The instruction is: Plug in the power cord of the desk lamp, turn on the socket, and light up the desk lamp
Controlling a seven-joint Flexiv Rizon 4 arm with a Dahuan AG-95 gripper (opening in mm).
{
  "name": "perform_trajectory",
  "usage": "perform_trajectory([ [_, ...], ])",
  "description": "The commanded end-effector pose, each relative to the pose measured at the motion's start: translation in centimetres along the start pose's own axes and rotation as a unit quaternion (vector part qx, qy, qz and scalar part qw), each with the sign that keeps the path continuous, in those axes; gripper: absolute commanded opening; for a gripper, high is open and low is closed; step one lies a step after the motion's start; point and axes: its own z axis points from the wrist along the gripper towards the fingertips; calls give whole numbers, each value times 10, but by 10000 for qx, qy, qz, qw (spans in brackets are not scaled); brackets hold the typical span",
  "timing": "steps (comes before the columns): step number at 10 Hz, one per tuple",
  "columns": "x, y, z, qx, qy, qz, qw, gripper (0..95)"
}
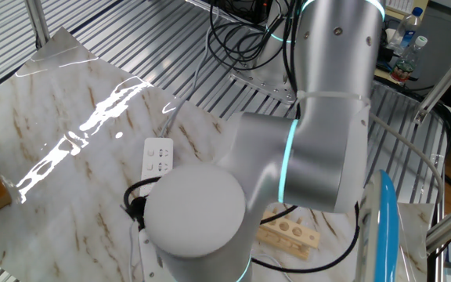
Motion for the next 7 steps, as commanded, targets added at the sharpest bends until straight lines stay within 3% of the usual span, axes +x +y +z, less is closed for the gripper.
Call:
perform_trajectory([
  [1, 0, -3, -4, -10, -3, -4, 10000, 0],
  [7, 0, -4, -5, -8, -9, 1, 10000, 0],
])
